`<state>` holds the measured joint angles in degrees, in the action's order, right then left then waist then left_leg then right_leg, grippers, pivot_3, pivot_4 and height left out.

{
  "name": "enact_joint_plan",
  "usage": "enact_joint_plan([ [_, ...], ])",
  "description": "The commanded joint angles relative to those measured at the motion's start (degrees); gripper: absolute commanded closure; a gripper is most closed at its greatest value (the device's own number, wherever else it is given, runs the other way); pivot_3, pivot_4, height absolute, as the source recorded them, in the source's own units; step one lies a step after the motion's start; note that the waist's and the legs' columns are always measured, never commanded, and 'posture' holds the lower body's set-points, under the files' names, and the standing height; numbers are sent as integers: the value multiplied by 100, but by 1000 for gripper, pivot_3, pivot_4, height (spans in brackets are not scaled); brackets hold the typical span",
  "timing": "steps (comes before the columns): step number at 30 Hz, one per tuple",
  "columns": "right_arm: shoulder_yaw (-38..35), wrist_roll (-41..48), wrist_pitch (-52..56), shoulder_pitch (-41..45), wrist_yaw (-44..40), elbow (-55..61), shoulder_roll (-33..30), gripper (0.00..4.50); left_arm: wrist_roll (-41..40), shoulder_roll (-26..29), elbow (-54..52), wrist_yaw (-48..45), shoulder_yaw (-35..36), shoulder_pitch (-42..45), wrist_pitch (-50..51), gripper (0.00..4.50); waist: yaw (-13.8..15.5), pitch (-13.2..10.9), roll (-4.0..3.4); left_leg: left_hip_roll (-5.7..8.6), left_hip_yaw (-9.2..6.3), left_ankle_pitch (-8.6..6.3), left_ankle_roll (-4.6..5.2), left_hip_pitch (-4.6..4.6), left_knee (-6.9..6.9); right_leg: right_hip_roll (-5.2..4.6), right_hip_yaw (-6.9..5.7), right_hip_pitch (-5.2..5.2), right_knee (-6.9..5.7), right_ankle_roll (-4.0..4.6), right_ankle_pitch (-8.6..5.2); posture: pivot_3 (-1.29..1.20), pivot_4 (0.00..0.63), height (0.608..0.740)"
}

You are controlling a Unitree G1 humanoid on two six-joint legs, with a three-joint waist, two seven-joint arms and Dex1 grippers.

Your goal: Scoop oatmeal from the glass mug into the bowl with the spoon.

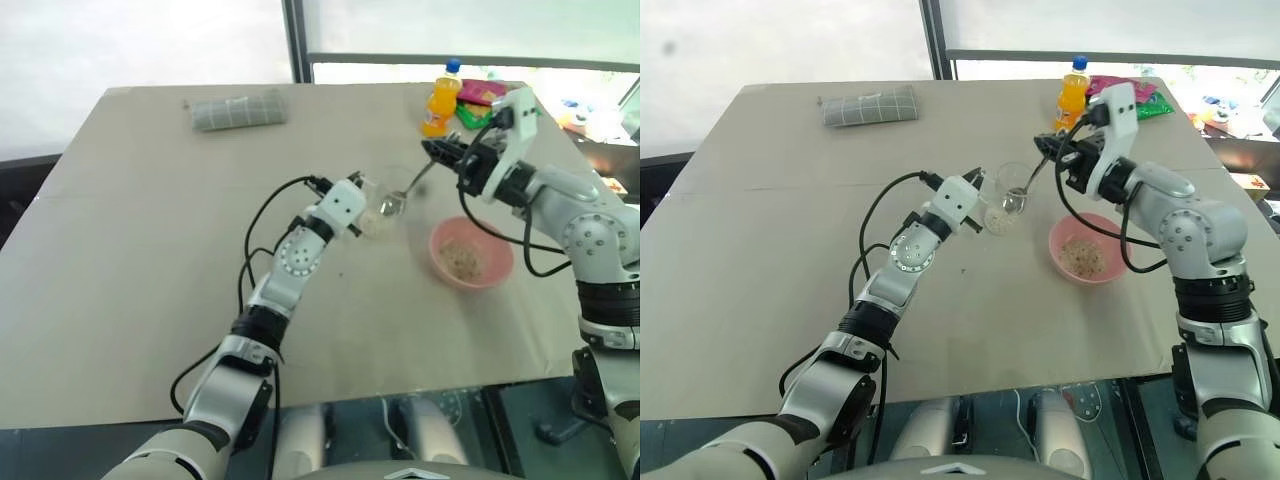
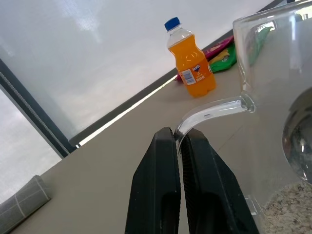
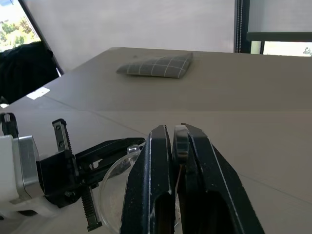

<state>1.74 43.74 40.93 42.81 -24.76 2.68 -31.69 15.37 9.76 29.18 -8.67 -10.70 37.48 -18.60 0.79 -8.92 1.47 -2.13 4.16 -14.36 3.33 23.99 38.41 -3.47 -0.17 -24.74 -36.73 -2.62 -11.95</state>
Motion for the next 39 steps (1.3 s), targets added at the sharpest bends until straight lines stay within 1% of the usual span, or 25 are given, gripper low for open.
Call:
enact_joint_plan([
  [1, 172, -613, -313, 97, -407, -112, -26, 4500, -65, -53, -189, -15, -11, -42, -63, 4483, 4, 0, 0, 0, 1, 0, 0, 0, 1, 0, 0, 0, 0, 0, 0, 0, 150, 740],
  [8, 232, -982, -279, 78, -762, -170, 212, 4500, -82, -117, -239, -32, -15, -96, -39, 4483, 0, 0, 0, 1, 2, 0, 0, 0, 0, 0, -1, 0, 0, 0, 0, 0, 150, 740],
  [11, 118, -944, -112, 40, -761, -158, 375, 4500, -112, -159, -239, -27, -18, -143, -29, 4483, -2, 0, 0, 1, 3, 0, 0, 0, 1, 0, -2, 0, -1, 0, 0, 0, 150, 740],
  [15, -430, -507, 425, 117, -333, -77, 762, 4500, -102, -179, -274, -11, -54, -213, -27, 4483, -2, 0, -1, -1, 2, 0, 0, -1, 1, 0, -3, 0, -4, 0, 0, 0, 150, 740],
  [20, -1066, -145, 939, 292, 50, -40, 866, 4500, -158, -197, -246, -20, -31, -320, 7, 4483, 0, 0, -1, 1, 3, 0, -1, -1, 2, -6, -6, 1, -3, 0, 1, 0, 150, 740],
  [24, -1787, 391, 1488, 406, 574, -15, 909, 4500, -318, -336, -245, 21, 69, -386, 172, 4483, 3, 1, -2, 0, 0, 0, -1, -1, 1, -5, -8, 1, -5, 0, 1, 0, 150, 740],
  [30, -2918, 1387, 2259, 506, 1906, -79, 1164, 4500, -187, -523, -30, 314, 37, -358, 261, 4483, 4, 1, -2, 1, 0, 0, -1, -1, 1, -7, -9, 3, -6, 0, 1, 0, 150, 740],
  [39, -3862, 2813, 2721, 339, 3746, -184, 1352, 4500, -157, -748, 56, 361, -86, -407, 156, 4483, 6, 3, -4, 1, -2, 0, 0, -1, 1, -7, -8, 5, -6, 0, 1, 0, 150, 740],
])
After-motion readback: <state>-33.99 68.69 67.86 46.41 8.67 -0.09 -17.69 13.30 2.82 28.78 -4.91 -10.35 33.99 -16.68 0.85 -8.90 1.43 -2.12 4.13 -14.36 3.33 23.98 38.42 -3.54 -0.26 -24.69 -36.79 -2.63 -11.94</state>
